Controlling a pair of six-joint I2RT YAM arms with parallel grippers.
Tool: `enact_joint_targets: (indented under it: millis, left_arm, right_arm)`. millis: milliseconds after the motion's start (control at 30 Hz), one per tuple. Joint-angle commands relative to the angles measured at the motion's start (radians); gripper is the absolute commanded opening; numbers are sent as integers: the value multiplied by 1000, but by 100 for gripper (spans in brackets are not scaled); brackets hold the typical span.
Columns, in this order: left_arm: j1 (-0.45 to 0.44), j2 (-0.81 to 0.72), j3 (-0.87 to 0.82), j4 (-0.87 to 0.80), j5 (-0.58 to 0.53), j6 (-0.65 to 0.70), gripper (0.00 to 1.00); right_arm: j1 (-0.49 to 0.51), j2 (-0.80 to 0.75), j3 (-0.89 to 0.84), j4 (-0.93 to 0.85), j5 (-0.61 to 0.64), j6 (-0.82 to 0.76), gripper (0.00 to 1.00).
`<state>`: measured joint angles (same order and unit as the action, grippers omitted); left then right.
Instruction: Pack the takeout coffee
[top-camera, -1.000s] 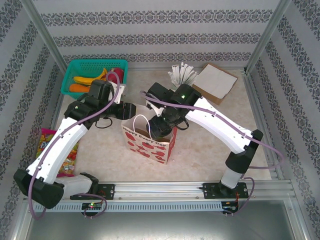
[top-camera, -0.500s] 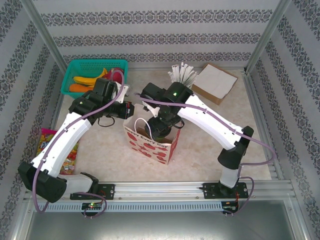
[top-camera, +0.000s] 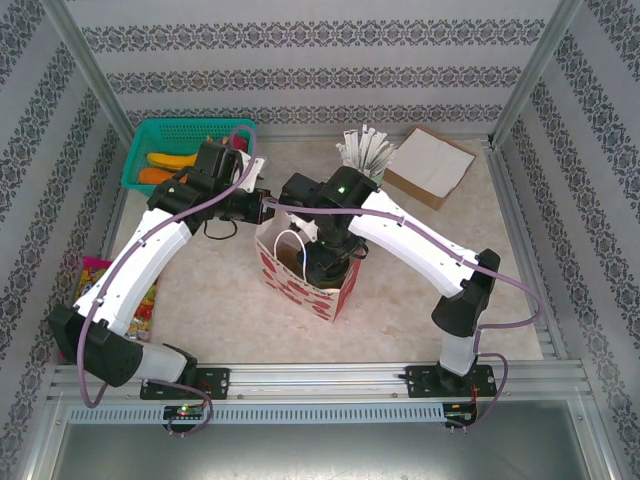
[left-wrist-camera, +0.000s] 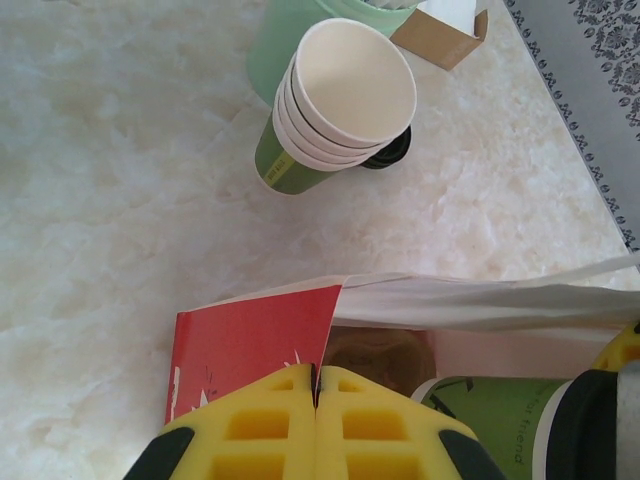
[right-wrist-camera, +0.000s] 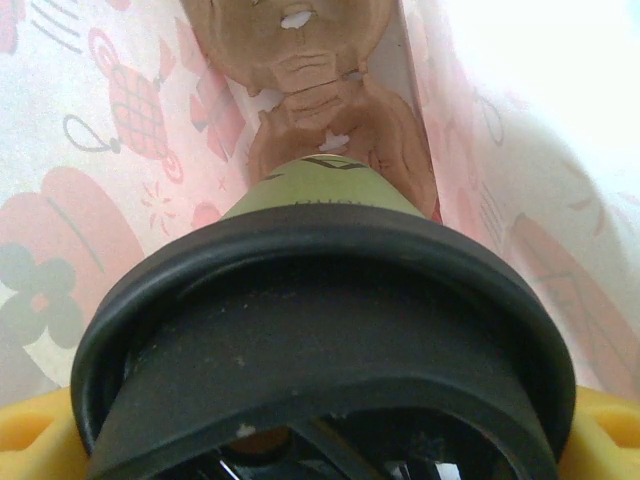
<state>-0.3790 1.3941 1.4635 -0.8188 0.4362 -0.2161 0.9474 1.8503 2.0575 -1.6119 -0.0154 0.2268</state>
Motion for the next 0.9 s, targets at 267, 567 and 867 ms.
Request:
enact_joint_targets:
  millis: [267, 567, 867]
  left_arm:
    - [20, 17, 33, -21, 16, 17, 0]
    - [46, 9, 43, 2, 30, 21, 0]
    - [62, 80, 86, -13, 60, 56, 0]
  right_arm:
    - [-33, 33, -11, -132, 70, -7, 69]
    - [-35, 56, -73, -147, 56, -55, 69]
    - [-41, 68, -105, -100, 27, -106, 69]
